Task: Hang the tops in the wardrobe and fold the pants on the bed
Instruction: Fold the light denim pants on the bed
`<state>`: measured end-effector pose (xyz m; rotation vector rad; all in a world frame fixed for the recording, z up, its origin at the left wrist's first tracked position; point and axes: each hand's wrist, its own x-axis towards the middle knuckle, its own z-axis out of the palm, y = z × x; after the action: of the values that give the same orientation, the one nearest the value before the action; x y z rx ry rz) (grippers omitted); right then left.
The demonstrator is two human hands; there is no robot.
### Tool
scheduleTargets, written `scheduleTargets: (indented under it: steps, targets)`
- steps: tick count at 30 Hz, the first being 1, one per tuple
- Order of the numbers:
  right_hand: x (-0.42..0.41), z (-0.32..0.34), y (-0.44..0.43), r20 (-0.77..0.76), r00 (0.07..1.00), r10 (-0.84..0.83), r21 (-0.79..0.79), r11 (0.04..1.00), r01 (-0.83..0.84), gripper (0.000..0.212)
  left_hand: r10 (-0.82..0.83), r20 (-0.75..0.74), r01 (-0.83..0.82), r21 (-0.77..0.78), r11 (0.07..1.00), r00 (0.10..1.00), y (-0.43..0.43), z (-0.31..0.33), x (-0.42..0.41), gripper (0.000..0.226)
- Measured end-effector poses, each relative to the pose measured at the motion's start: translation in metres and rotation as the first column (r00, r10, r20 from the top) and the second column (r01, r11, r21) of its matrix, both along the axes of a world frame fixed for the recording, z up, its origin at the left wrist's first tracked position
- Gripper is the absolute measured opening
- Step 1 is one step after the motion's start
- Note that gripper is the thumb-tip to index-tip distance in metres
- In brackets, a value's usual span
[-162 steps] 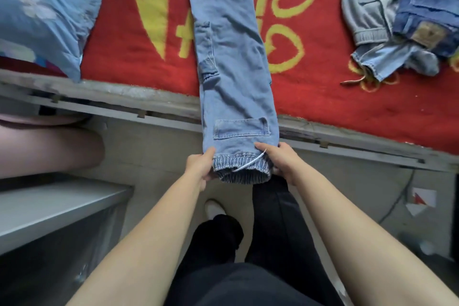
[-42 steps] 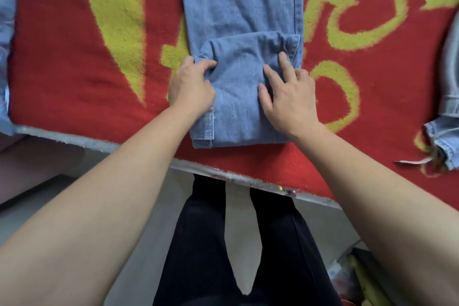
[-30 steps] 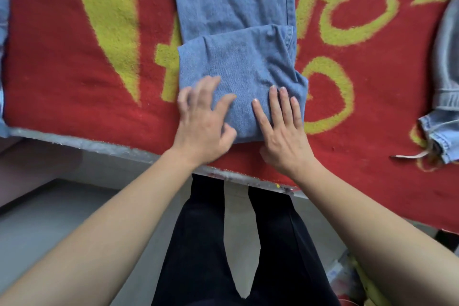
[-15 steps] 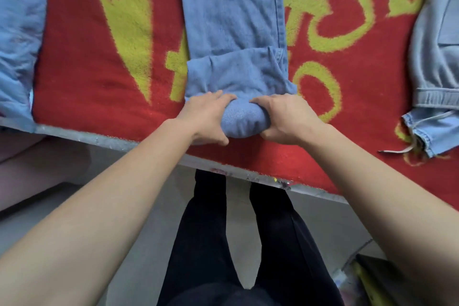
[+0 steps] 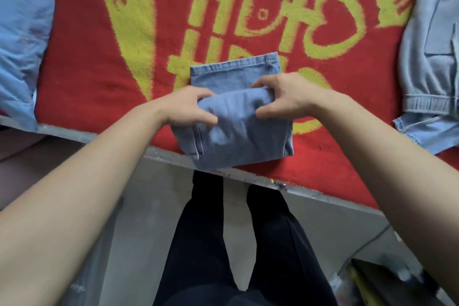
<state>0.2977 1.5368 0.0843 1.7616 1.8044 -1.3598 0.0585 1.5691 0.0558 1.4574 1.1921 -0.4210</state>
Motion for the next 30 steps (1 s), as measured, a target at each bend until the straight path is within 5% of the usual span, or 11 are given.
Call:
scheduleTargets:
  steps: [2, 4, 8, 10, 12, 14, 20, 24, 27, 30]
  targets:
    - [-0.002, -0.024, 0.016, 0.071, 0.996, -0.054, 0.114, 0.992, 0.045, 0.052, 0.058, -0.084, -0.032, 0.283, 0.958, 0.995, 0.014, -0.018, 0.002, 0.060]
    - [-0.003, -0.048, 0.030, 0.166, 0.984, -0.058, 0.160, 0.987, 0.031, 0.060, 0.003, -0.156, 0.054, 0.360, 0.931, 0.988, 0.024, -0.033, 0.007, 0.069]
    - [0.002, -0.075, 0.062, 0.208, 0.975, 0.080, 0.022, 0.996, -0.086, 0.106, -0.176, -0.228, 0.248, 0.335, 0.909, 0.957, 0.050, -0.056, 0.018, 0.081]
    - [0.003, -0.082, 0.073, 0.235, 0.948, 0.216, -0.061, 0.976, -0.207, 0.131, -0.335, -0.254, 0.390, 0.210, 0.897, 0.907, 0.065, -0.062, 0.025, 0.109]
    - [0.001, -0.090, 0.077, 0.296, 0.905, 0.306, -0.084, 0.952, -0.294, 0.140, -0.461, -0.258, 0.490, 0.060, 0.869, 0.849, 0.075, -0.071, 0.028, 0.143]
    - [-0.005, -0.097, 0.079, 0.338, 0.887, 0.315, -0.061, 0.948, -0.313, 0.141, -0.469, -0.296, 0.507, 0.063, 0.860, 0.832, 0.076, -0.079, 0.030, 0.154]
    - [-0.021, -0.101, 0.083, 0.454, 0.859, 0.236, 0.037, 0.958, -0.283, 0.132, -0.349, -0.385, 0.452, 0.217, 0.865, 0.854, 0.071, -0.080, 0.033, 0.131]
    - [-0.026, -0.091, 0.080, 0.485, 0.836, 0.256, 0.003, 0.956, -0.294, 0.092, -0.428, -0.327, 0.468, 0.052, 0.882, 0.843, 0.088, -0.073, 0.029, 0.108]
    - [-0.017, -0.078, 0.077, 0.387, 0.879, 0.278, -0.044, 0.958, -0.283, 0.072, -0.455, -0.280, 0.473, -0.007, 0.881, 0.845, 0.090, -0.067, 0.025, 0.087]
    - [-0.009, -0.066, 0.069, 0.272, 0.917, 0.293, -0.069, 0.956, -0.285, 0.066, -0.402, -0.285, 0.447, 0.113, 0.888, 0.870, 0.066, -0.064, 0.021, 0.070]
